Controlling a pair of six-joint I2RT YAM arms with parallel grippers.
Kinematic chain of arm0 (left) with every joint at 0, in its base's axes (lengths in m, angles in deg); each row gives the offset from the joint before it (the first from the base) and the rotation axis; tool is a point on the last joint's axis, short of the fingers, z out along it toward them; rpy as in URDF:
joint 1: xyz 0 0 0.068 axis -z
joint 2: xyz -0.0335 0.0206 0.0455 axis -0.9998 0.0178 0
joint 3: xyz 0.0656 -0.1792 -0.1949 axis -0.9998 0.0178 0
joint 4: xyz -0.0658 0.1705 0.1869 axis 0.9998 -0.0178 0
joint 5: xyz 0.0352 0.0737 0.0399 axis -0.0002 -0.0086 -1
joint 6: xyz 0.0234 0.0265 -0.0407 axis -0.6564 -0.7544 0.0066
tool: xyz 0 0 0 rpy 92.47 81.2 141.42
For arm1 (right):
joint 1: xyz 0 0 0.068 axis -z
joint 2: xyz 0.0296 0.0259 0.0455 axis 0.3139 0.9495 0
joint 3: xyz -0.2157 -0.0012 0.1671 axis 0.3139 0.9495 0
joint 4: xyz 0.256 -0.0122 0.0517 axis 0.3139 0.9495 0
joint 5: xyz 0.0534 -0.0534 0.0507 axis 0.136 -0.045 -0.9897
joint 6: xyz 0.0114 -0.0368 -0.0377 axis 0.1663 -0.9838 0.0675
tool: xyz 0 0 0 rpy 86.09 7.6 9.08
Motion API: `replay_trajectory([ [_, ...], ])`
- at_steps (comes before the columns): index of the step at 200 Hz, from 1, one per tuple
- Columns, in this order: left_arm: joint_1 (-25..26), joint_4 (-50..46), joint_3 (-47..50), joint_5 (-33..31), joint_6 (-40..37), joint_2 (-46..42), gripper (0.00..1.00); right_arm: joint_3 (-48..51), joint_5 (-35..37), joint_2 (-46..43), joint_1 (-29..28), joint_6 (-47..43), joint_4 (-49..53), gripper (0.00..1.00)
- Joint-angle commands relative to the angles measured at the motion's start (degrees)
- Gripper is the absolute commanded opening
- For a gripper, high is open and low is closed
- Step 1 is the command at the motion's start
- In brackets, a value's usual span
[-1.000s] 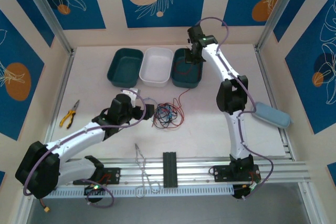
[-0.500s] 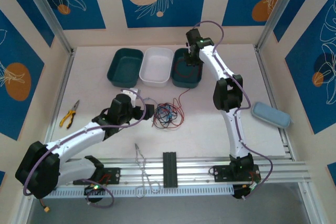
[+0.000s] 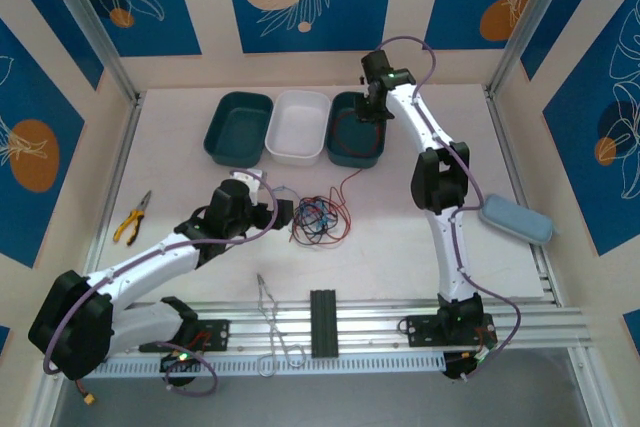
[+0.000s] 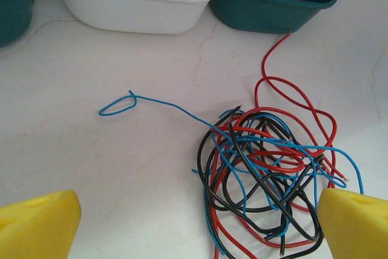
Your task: Untangle the cables
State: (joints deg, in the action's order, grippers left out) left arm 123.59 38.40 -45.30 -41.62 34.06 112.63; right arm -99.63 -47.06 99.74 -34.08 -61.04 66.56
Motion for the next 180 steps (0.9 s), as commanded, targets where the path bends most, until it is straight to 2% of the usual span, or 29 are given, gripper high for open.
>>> replay_trajectory([
  [1, -0.24, -0.27, -0.75, -0.91, -0.27, -0.96, 1.0, 1.13, -2.59, -2.05, 0.7, 1.39, -1.15, 0.12],
  [26, -0.25, -1.0, -0.79, -1.27, -0.56, -1.14, 1.0, 1.02, -3.35, -0.25, 0.96, 1.3, -3.26, 0.0],
  [53, -0.25, -1.91, -0.94, -1.97, -0.87, -1.14, 1.0, -0.6, -4.73, 3.06, 1.1, 1.44, -6.15, 0.0],
  [79, -0.27, -3.1, -1.75, -2.44, -1.05, -0.96, 1.0, -5.51, -5.74, 6.05, 0.49, 1.14, -4.83, 0.0],
  [109, -0.25, -3.63, -2.49, -2.52, -1.48, -1.05, 1.0, -7.06, -3.64, 3.04, -1.03, -1.05, -2.4, 0.03],
  [134, -0.26, -3.09, -2.45, -2.39, -1.42, -1.01, 1.0, 2.36, -2.2, -5.66, -2.39, -3.51, -5.17, 0.13],
  [180, -0.38, -2.17, -2.38, -1.82, -1.4, -1.05, 1.0, 32.47, -0.87, -27.62, -3.99, -5.89, -16.72, 0.27],
])
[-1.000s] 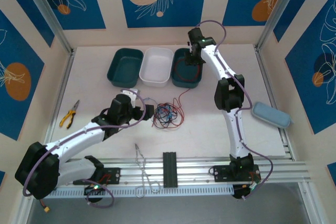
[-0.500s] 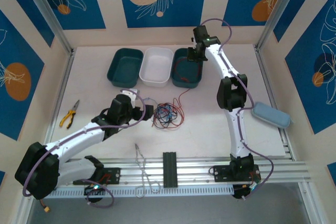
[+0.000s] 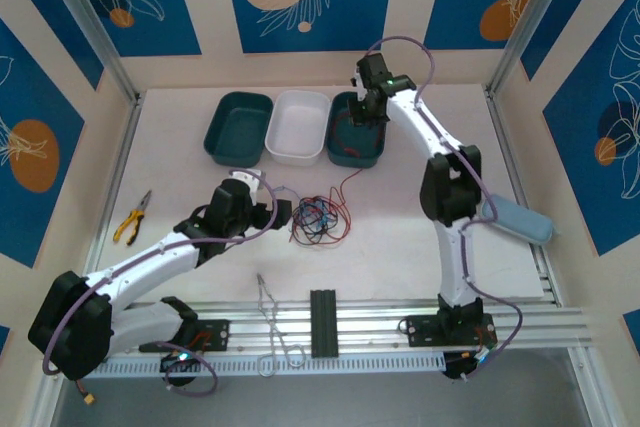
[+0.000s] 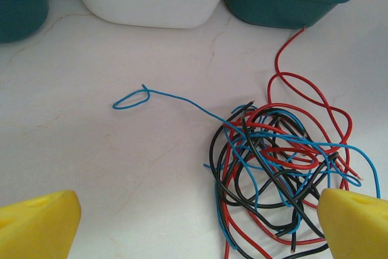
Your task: Untangle the cables
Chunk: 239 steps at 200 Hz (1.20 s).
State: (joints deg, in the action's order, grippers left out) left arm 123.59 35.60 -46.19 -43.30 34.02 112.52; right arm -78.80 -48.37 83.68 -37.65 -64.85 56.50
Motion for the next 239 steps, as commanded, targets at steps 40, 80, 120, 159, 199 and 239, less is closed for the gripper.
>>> replay_trajectory([
  [40, -0.47, 1.4, -1.8, 0.31, -1.38, -0.58, 1.0, 33.24, -1.73, -25.06, -2.77, -2.43, -15.09, 0.34],
  [80, -0.49, 1.97, -1.92, 1.27, -0.71, 0.2, 1.0, 38.67, -0.62, -24.76, -5.81, -3.75, -18.21, 0.39],
  [120, -0.5, 1.79, -1.23, 1.14, 0.14, -0.58, 1.0, 33.93, 2.96, -17.66, -5.81, -4.11, -18.07, 0.43],
  [159, -0.49, 0.13, -1.31, 0.03, -0.16, -1.68, 1.0, 28.13, 2.78, -11.93, -4.79, -2.89, -17.37, 0.37],
  [199, -0.5, -0.55, -1.65, -0.48, -0.39, -1.63, 1.0, 21.45, 1.88, -6.82, -3.09, -0.43, -14.48, 0.0],
  [239, -0.47, -0.34, -2.05, -0.16, -0.5, -0.35, 1.0, 8.41, -0.51, 1.7, 0.2, 4.62, -5.41, 0.0],
])
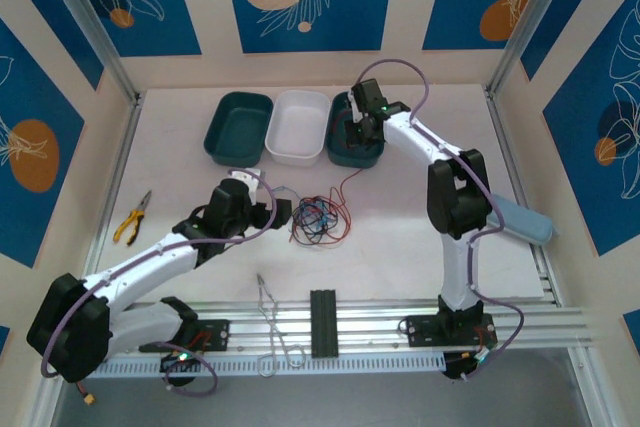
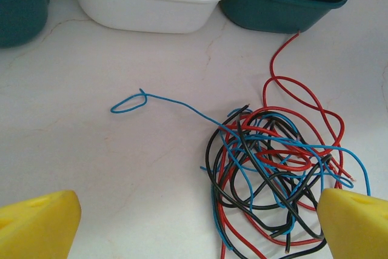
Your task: Untangle the cables
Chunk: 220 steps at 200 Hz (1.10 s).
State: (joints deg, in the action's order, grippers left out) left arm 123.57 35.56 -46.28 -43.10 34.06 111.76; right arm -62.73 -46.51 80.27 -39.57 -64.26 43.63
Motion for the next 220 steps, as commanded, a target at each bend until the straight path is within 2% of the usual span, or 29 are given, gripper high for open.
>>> replay_trajectory([
  [1, -0.42, -0.25, -1.96, -0.35, -0.57, 0.47, 1.0, -8.25, -2.49, 5.37, 2.21, 4.15, 7.92, 0.0],
  [46, -0.4, 0.06, -2.41, 0.2, -0.58, 1.43, 1.0, -30.57, -3.26, 20.6, 3.41, 6.74, 24.21, 0.0],
  [74, -0.44, -0.52, -2.23, -0.07, -0.87, 0.98, 1.0, -37.92, -4.76, 25.8, 3.18, 7.17, 28.71, 0.0],
  [167, -0.44, -0.05, -1.61, 0.1, -0.63, 0.31, 1.0, -39.43, -6.99, 29.45, 2.33, 2.11, 33.81, 0.0],
  [220, -0.48, 0.27, -1.45, 0.63, -0.12, 0.29, 1.0, -41.28, -5.61, 29.38, 1.24, -0.56, 35.89, 0.01],
])
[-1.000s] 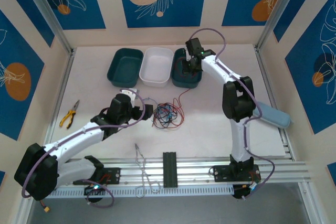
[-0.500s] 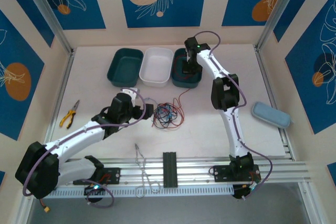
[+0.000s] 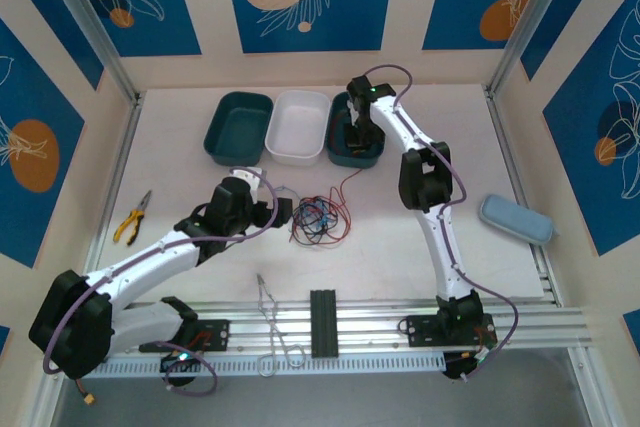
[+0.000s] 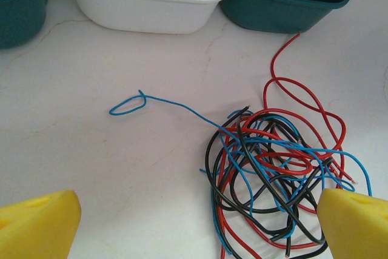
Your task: Untangle the cables
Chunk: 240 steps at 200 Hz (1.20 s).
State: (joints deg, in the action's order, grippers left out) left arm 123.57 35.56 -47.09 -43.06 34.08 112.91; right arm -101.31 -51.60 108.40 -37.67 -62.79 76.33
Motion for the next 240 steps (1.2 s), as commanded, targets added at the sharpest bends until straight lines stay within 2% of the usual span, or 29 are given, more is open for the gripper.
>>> replay_trajectory([
  [1, -0.48, 0.3, -0.68, 0.63, -0.12, -0.88, 1.0, -2.79, -0.47, 1.24, -0.66, -2.03, 3.24, 0.02],
  [24, -0.47, 0.15, -0.64, 0.59, -0.02, -1.4, 1.0, -4.96, 0.92, 1.11, -0.57, -2.12, 4.05, 0.11],
  [59, -0.43, -0.03, -0.73, 0.32, -0.04, -2.05, 1.0, -6.47, 5.27, -0.92, -0.58, -2.21, 4.37, 0.31],
  [112, -0.48, 0.39, -0.91, 0.83, 0.07, -1.73, 1.0, -4.28, 9.8, -6.7, -0.55, -1.01, 3.58, 0.47],
  [156, -0.48, 0.5, -0.72, 0.94, 0.08, -1.97, 1.0, -0.03, 9.3, -11.95, -0.49, 0.48, 0.76, 0.51],
  [208, -0.46, 0.41, -0.04, 0.77, 0.16, -2.78, 1.0, 0.69, 6.36, -14.52, -0.61, 2.51, 0.93, 0.5],
  [240, -0.47, 0.24, 0.6, 0.19, 0.12, -3.52, 1.0, 8.93, 4.25, -19.41, -1.13, 6.04, -2.44, 0.48],
])
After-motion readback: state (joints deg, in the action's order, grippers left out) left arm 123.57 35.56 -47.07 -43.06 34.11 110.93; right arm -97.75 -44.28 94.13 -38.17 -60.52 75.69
